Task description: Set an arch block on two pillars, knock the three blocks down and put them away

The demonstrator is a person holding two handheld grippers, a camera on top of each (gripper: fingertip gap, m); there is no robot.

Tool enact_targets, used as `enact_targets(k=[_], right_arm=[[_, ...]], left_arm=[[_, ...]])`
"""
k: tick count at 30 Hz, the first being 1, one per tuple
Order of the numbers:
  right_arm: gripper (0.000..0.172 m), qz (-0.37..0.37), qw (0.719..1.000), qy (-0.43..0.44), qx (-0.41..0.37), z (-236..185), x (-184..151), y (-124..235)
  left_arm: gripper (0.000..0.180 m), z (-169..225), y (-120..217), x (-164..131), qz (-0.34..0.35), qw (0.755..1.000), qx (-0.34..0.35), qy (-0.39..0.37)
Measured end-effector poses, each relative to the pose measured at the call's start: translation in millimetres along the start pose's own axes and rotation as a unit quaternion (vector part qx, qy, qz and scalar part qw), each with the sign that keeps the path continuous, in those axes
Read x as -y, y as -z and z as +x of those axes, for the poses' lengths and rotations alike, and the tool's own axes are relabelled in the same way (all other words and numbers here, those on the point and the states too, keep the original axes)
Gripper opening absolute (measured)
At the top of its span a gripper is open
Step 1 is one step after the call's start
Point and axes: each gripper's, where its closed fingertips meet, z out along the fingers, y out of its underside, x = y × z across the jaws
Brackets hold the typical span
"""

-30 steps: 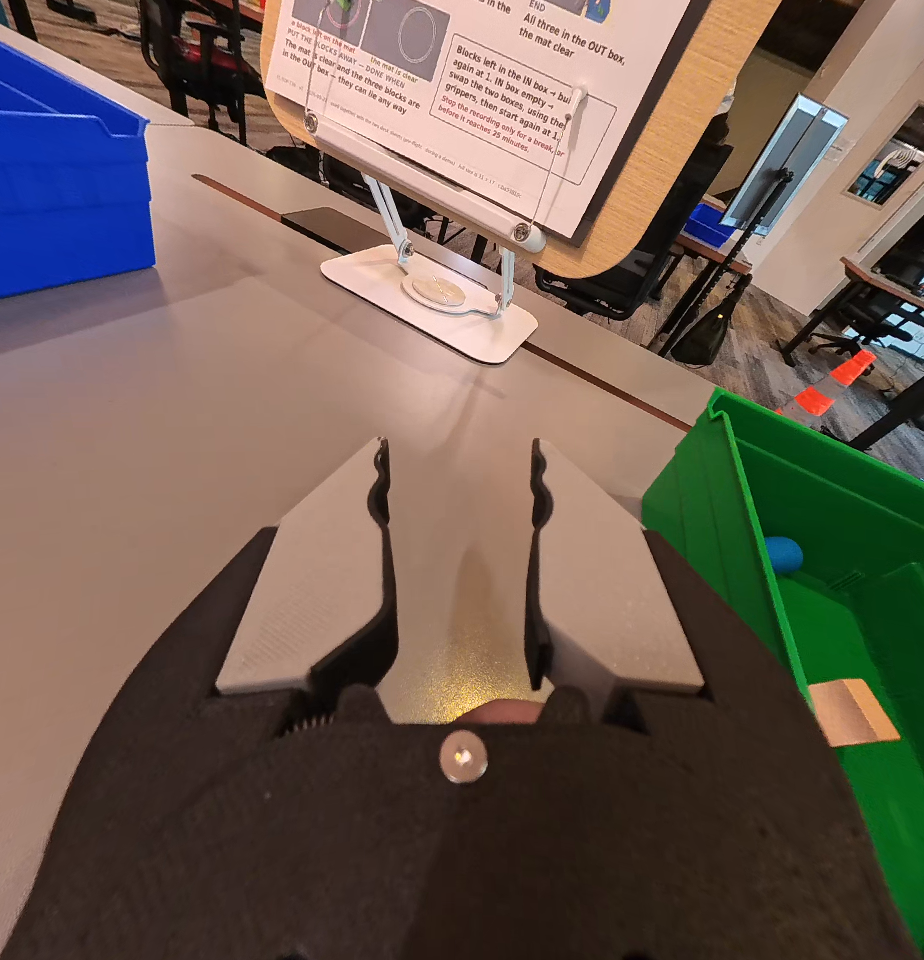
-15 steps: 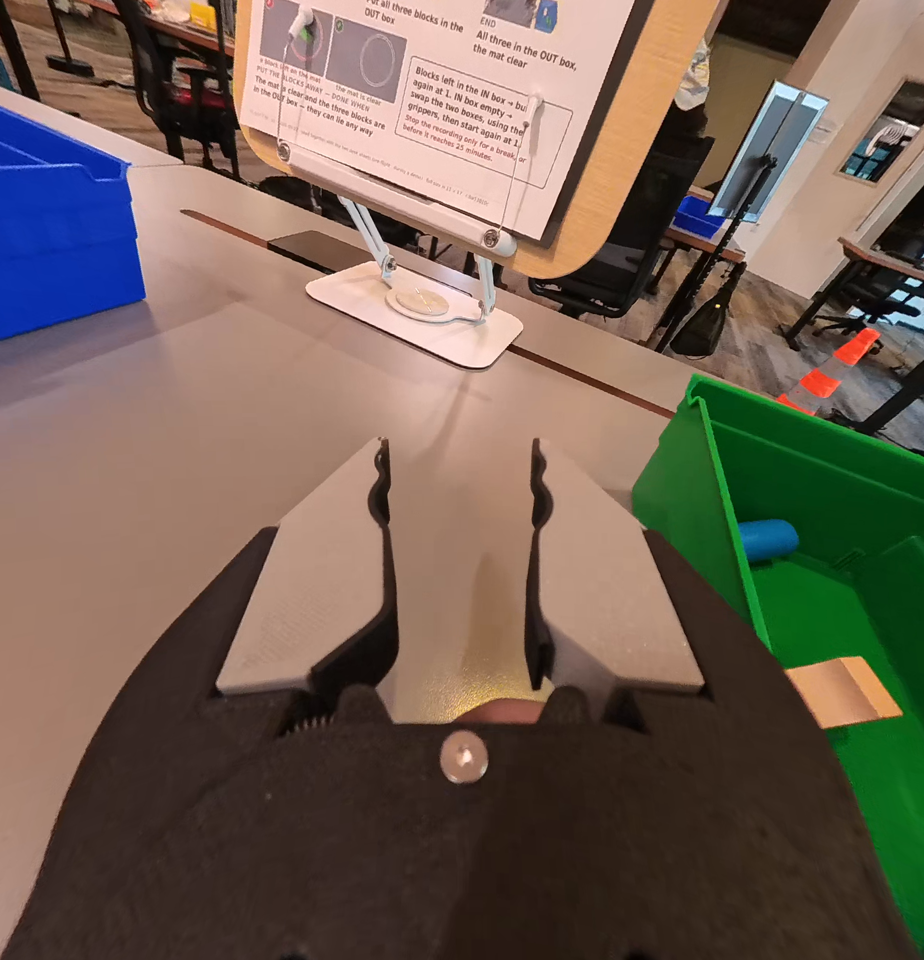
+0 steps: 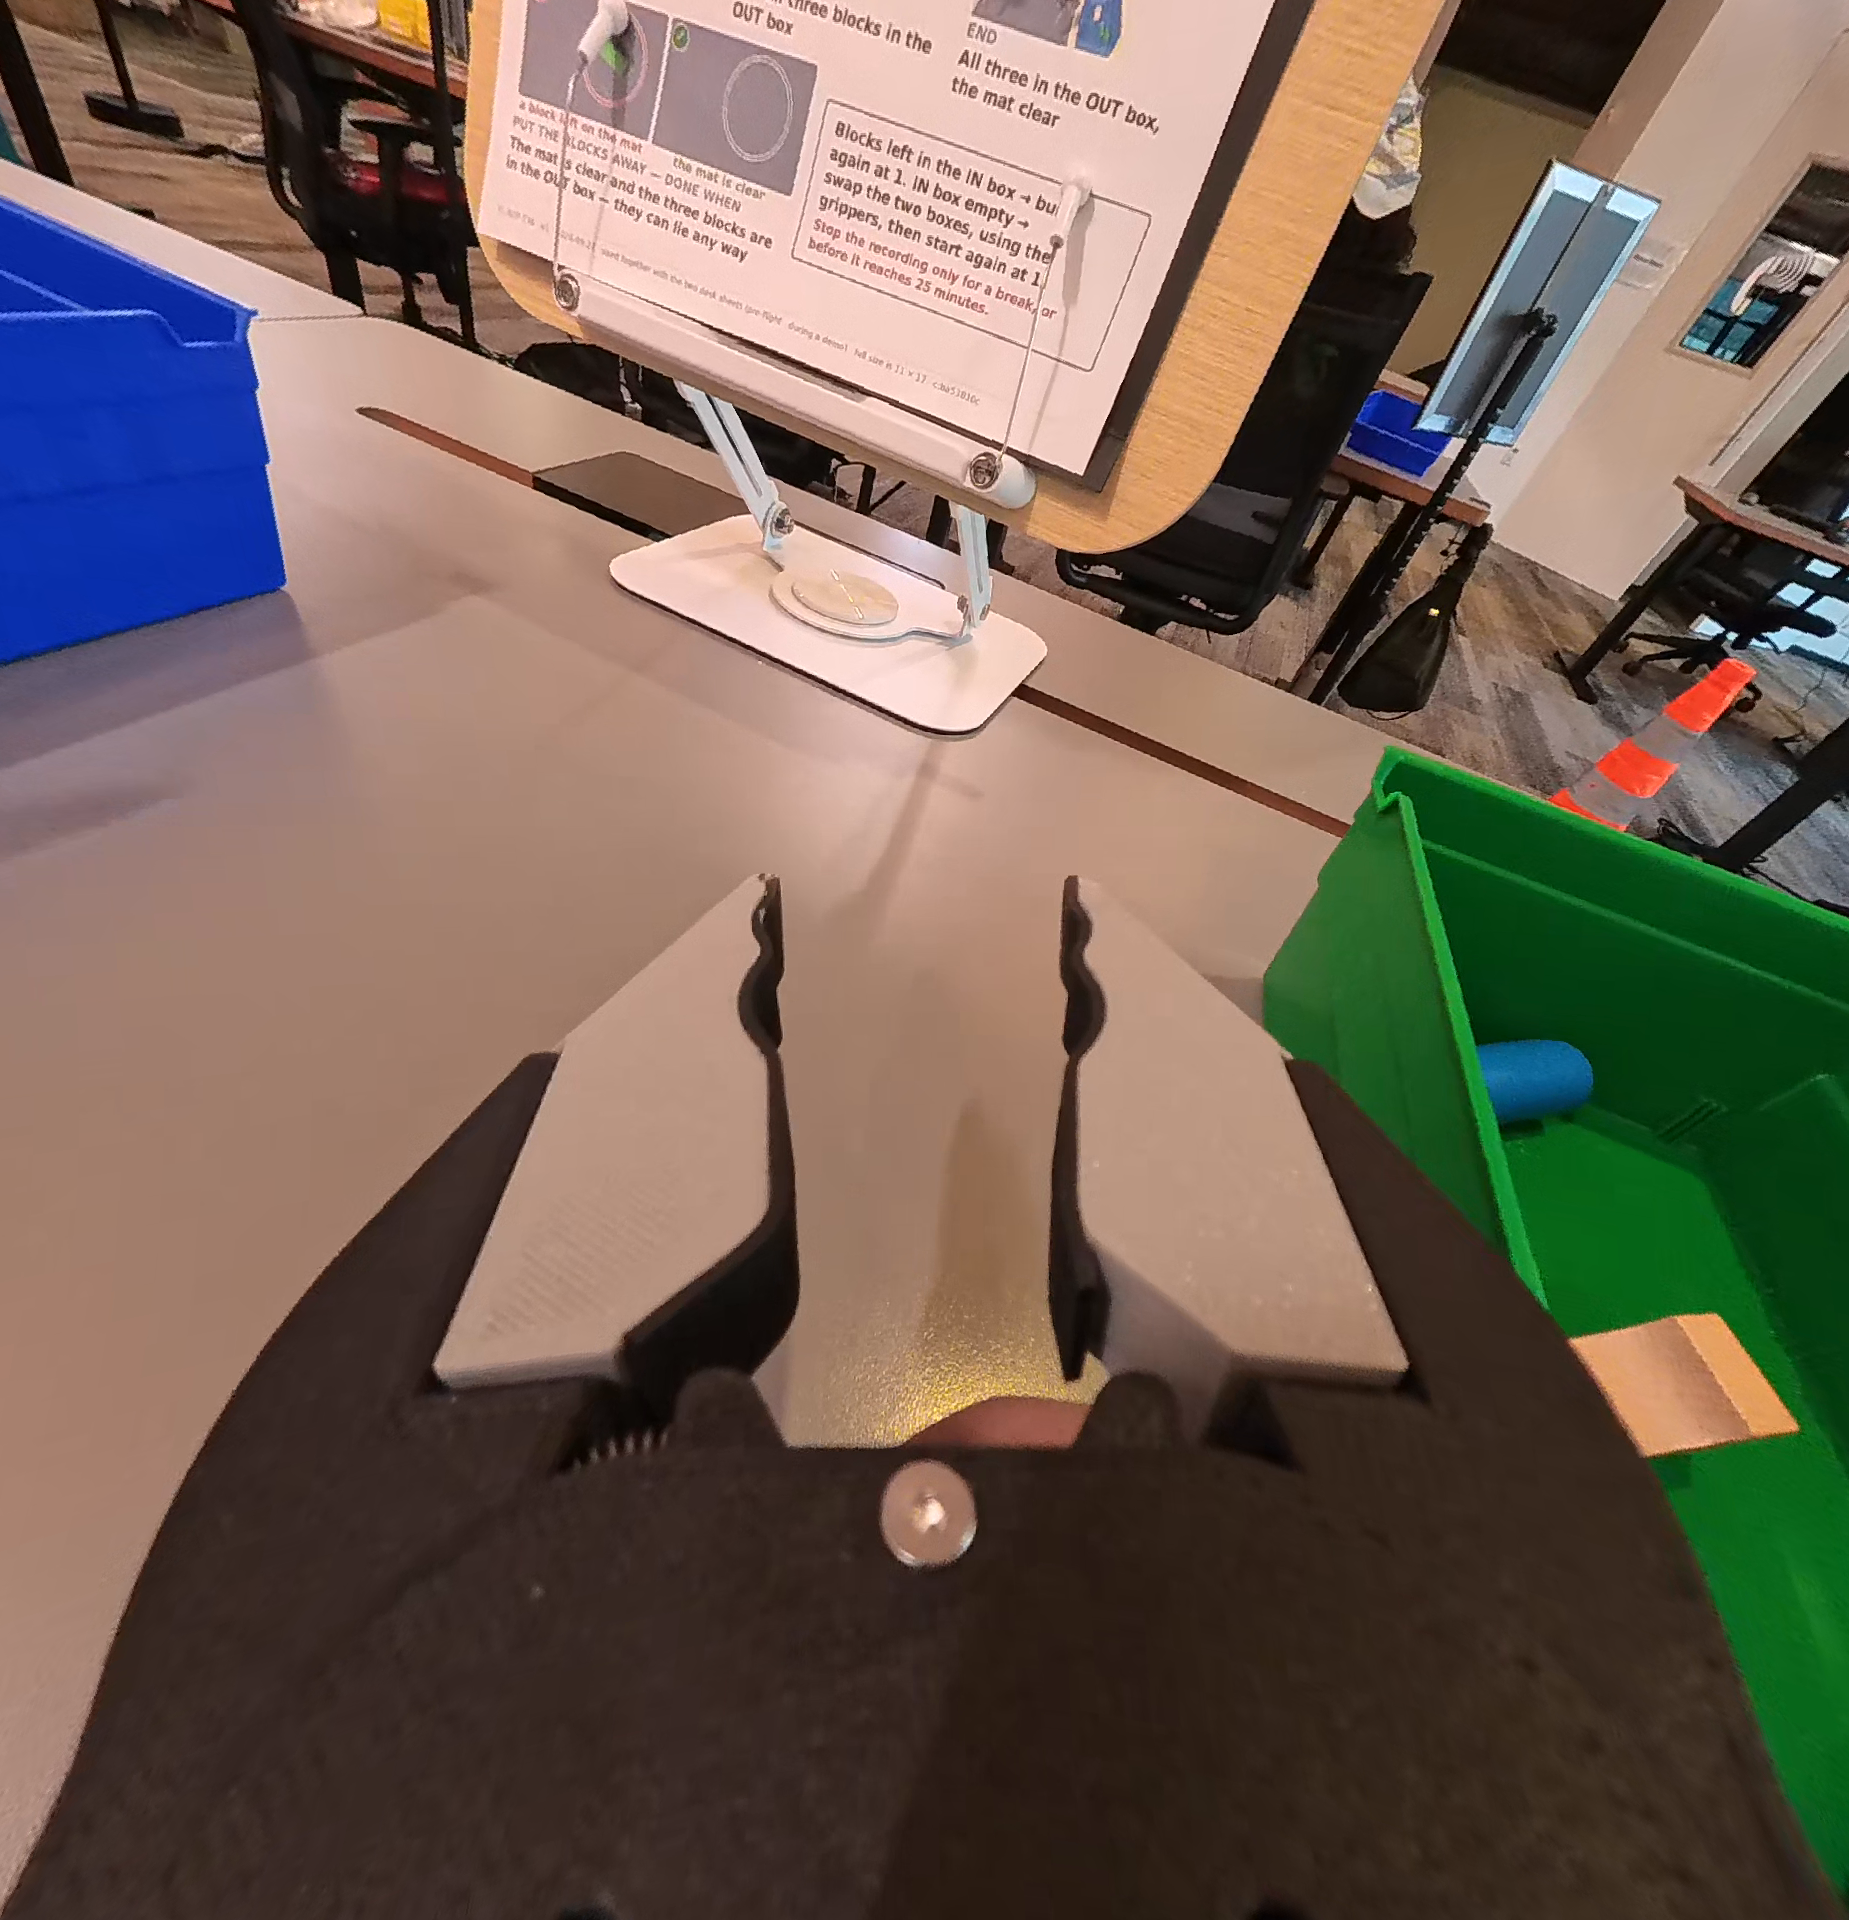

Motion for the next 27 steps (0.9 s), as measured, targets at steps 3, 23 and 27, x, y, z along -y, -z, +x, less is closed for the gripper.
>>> enact_targets(k=[3, 23, 27], right_arm=[[0.051, 0.0, 1.0, 0.002, 0.0, -1, 0, 0], [0.051, -0.001, 1.0, 0.002, 0.002, -1, 0, 0], [0.051, -0.001, 1.0, 0.003, 0.003, -2, 0, -1]], left_arm=[[0.062, 5, -3, -2, -0.005, 1.0, -0.001, -0.01], [0.063, 15, -19, -25, -0.046, 0.998, 0.001, -0.045], [0.063, 13, -21, -28, -0.05, 0.998, 0.006, -0.047]])
